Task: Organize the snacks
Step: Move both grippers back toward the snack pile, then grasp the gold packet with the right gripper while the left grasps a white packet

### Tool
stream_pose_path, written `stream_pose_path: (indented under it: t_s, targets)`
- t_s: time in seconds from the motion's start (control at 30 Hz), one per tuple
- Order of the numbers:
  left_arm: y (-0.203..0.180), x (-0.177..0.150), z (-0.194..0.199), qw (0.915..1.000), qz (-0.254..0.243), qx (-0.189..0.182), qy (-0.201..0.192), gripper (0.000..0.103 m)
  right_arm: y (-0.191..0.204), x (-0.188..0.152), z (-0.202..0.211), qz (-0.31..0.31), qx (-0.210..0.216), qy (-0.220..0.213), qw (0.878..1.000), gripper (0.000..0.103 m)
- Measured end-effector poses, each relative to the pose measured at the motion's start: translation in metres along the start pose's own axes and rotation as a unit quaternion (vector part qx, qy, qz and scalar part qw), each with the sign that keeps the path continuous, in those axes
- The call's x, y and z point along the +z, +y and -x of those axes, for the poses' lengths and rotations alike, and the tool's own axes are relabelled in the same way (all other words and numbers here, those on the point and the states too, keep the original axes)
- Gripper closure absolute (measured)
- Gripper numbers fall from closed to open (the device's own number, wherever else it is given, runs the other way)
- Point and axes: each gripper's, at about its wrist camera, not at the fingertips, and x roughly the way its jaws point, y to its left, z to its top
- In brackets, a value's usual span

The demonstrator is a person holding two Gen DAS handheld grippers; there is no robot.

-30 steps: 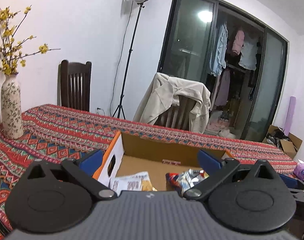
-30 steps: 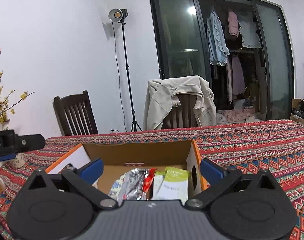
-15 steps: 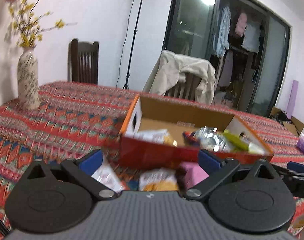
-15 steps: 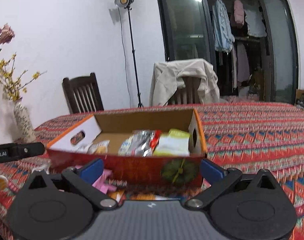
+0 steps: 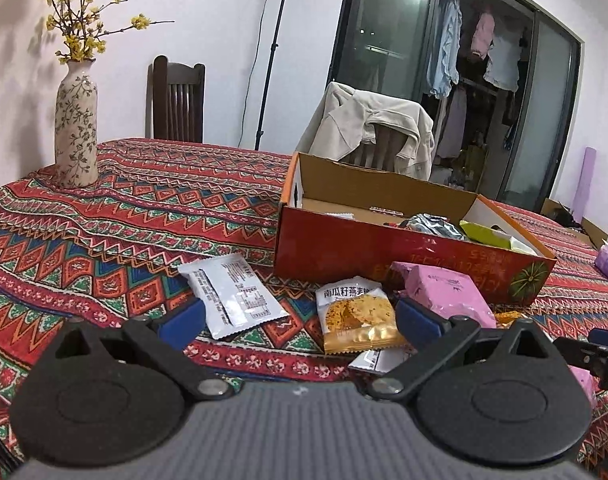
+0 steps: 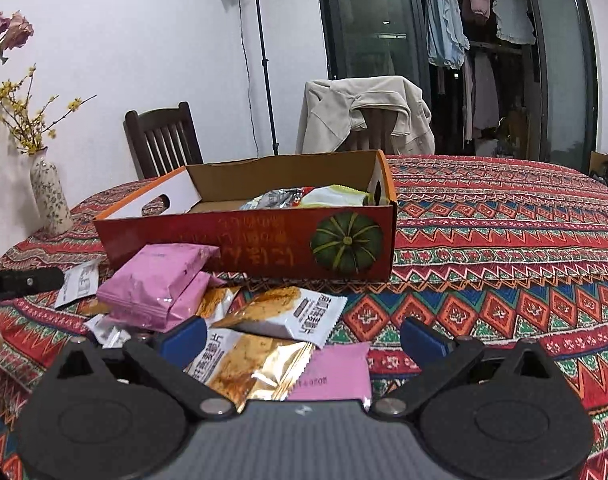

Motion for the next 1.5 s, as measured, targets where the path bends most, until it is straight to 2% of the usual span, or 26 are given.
stream_pose_path:
  t_s: [0.4,0.6,0.67,0.73,0.8,0.9,0.97,1.03,1.23,1.43,1.5]
  targets:
    - [0.005,-0.005,-0.007,0.9998,0.013,-0.008,0.014,0.000,0.005,0.000,-0.002,0.009,-0.005,0.015,1.000,0.000]
    - [0.007,-0.005,-0.009,0.9996,0.019,-0.015,0.018,0.000,0.020,0.002,-0.011,0.037,0.008,0.029,0.999,0.000]
    - [0.007,-0.005,-0.010,0.9995,0.020,-0.016,0.019,0.000,0.030,0.000,-0.014,0.063,0.013,0.034,0.997,0.003]
    - [0.008,-0.005,-0.010,0.9994,0.021,-0.018,0.019,0.000,0.040,-0.002,-0.020,0.097,0.005,0.047,0.994,0.015]
    - [0.009,-0.005,-0.010,0.9994,0.023,-0.019,0.018,0.000,0.048,-0.006,-0.024,0.125,-0.009,0.050,0.991,0.019]
    - [0.009,-0.005,-0.009,0.9993,0.025,-0.021,0.017,0.000,0.051,-0.008,-0.022,0.140,-0.003,0.045,0.989,0.039]
    - [0.009,-0.005,-0.010,0.9993,0.026,-0.022,0.017,0.000,0.053,-0.010,-0.019,0.148,-0.002,0.039,0.988,0.044]
    - [0.010,-0.006,-0.009,0.9993,0.026,-0.022,0.016,0.000,0.052,-0.011,-0.016,0.140,0.005,0.032,0.990,0.056]
    - [0.008,-0.006,-0.009,0.9994,0.024,-0.018,0.015,0.000,0.044,-0.007,0.000,0.103,0.028,-0.002,0.994,0.078]
    - [-0.002,-0.005,-0.006,0.9998,0.005,0.011,0.018,0.000,0.031,-0.001,0.020,0.068,0.046,-0.032,0.996,0.088]
    - [-0.006,-0.004,-0.003,0.9997,0.009,0.008,0.021,0.000,0.025,0.001,0.027,0.057,0.053,-0.044,0.996,0.089]
